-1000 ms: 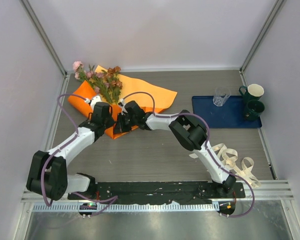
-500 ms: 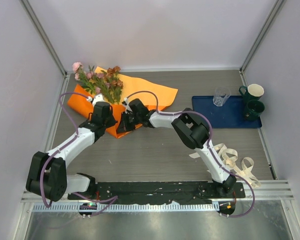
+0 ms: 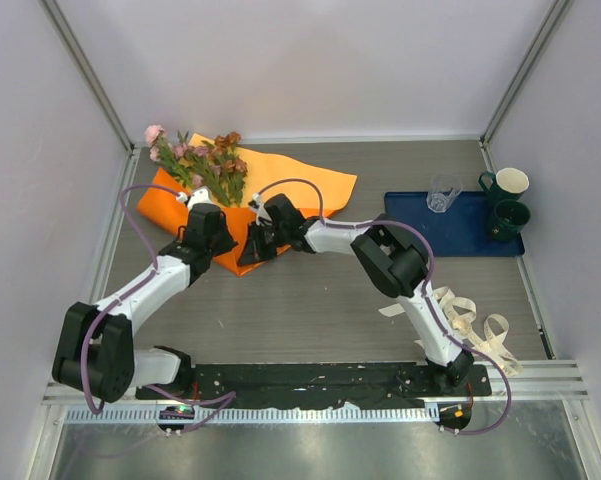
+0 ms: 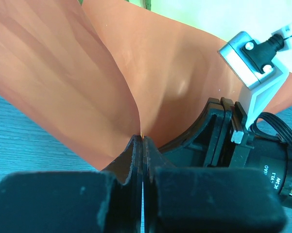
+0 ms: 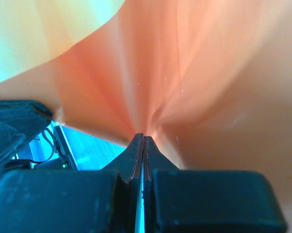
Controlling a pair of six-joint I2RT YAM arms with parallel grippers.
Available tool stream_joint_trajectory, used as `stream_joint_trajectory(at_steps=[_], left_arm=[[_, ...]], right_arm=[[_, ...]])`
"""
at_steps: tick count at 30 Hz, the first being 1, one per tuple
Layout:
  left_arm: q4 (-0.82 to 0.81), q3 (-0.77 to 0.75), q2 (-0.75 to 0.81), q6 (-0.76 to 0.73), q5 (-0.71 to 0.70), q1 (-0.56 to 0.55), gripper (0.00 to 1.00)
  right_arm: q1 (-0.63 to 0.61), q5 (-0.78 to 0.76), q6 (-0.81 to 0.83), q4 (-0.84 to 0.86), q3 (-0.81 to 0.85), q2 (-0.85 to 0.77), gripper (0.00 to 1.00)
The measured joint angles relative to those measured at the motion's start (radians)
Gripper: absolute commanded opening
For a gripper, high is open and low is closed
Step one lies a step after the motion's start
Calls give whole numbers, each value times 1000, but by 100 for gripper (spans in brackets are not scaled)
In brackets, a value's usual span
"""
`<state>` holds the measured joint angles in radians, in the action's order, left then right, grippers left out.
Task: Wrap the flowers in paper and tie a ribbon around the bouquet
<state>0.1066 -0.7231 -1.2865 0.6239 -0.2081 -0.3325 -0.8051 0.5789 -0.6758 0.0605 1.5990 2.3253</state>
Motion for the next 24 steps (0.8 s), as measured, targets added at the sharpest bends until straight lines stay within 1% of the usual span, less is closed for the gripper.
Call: stream_joint_trajectory(at_steps=[11,14,18,21,24], left_arm=[[-18,-15,-47,-8,24,-30,0],[-23,-71,-112,-10,50,-51,0],[-43,-176,-247,-9,107,-67,0],[-53,-203,-311,-7,139,-68,0],[-53,-196,-332,-5,158,-69,0]], right_arm=[[2,-32,5,38,-85,-28,0],[1,-58,-9,63,-117,-45,0],[2,-86,-55,127,-193,-79,0],[7,-95,-113,203,-266,-106,0],[11,-93,-153,246,-295,-111,0]])
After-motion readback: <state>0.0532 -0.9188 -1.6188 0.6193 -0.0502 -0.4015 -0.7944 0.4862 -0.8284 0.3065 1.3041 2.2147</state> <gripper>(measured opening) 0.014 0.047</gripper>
